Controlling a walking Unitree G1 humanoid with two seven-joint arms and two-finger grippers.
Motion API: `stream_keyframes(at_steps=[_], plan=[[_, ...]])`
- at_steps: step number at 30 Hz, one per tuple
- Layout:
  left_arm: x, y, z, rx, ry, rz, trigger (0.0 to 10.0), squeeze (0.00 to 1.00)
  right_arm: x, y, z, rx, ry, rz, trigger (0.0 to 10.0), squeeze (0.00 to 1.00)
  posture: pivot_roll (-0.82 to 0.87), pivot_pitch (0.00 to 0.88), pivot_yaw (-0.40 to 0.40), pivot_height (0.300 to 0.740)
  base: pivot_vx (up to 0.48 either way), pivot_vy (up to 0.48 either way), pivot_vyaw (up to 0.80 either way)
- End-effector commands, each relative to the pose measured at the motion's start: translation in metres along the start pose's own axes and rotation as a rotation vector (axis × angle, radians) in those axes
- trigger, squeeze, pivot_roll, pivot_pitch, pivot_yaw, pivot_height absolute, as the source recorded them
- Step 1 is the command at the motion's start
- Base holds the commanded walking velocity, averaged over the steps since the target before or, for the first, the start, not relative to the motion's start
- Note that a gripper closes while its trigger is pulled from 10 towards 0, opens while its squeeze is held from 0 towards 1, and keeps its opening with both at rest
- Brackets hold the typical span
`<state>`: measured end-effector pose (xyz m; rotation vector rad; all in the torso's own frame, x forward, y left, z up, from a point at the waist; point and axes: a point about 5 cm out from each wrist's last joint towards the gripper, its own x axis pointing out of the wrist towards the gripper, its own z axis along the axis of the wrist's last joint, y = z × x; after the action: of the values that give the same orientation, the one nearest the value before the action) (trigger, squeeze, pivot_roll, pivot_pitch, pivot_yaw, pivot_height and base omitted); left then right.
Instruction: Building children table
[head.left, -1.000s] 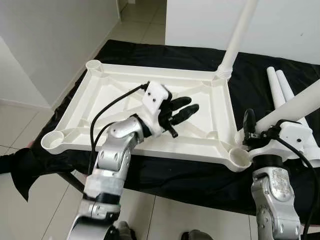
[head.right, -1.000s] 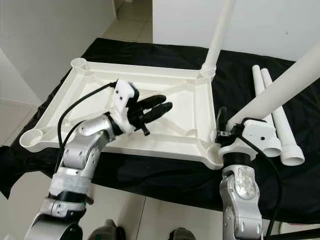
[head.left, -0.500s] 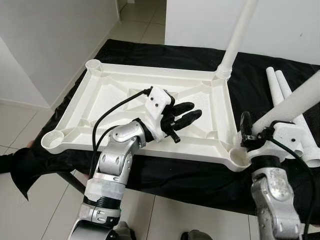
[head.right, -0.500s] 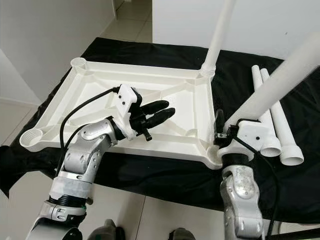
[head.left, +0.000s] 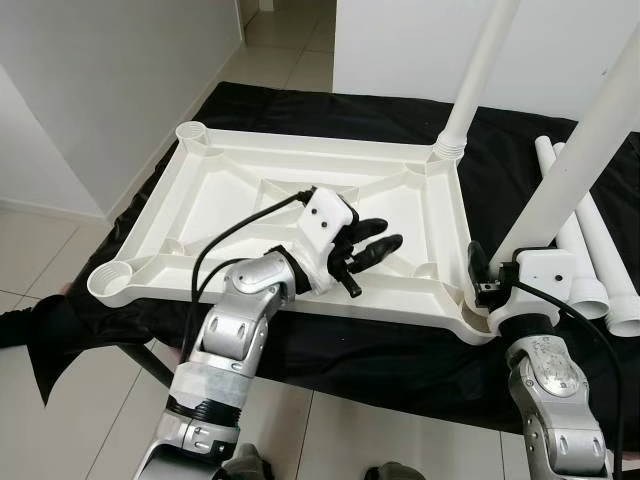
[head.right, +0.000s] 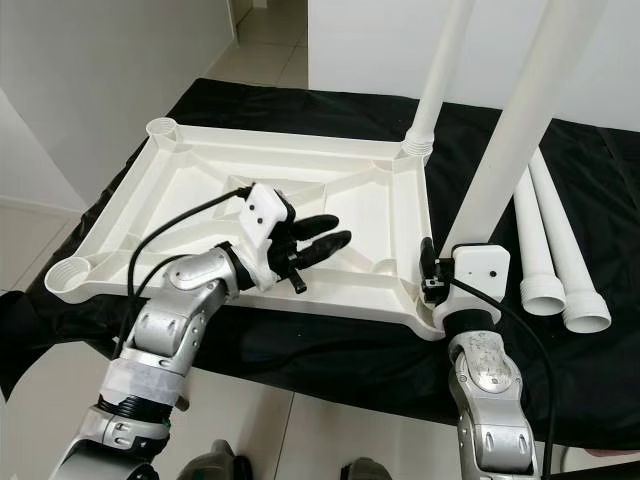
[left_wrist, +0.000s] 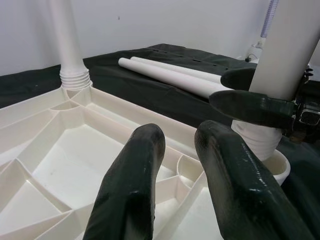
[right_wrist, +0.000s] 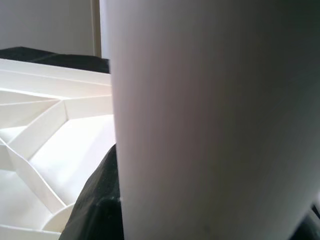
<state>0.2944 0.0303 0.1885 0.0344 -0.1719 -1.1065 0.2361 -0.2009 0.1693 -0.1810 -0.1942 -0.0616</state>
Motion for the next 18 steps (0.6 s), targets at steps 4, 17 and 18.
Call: stream_keyframes(at_steps=[4,17,18], plan=[[0.004,0.007,0.002,0.036,-0.001,0.075,10.0,0.00,0.003,0.003,0.003,-0.003,-0.026,0.015,10.0,0.00,-0.01,0.000,0.053,0.740,0.000,0.000,0.00],[0.014,0.024,0.003,0.006,-0.010,0.160,10.0,0.00,0.016,-0.001,0.001,-0.021,-0.055,-0.028,10.0,0.00,-0.06,0.000,0.123,0.740,0.000,0.000,0.00],[0.015,0.022,0.003,0.007,-0.014,0.153,10.0,0.00,0.014,-0.004,0.001,-0.014,-0.054,-0.042,10.0,0.00,-0.04,0.000,0.094,0.740,0.000,0.000,0.00]])
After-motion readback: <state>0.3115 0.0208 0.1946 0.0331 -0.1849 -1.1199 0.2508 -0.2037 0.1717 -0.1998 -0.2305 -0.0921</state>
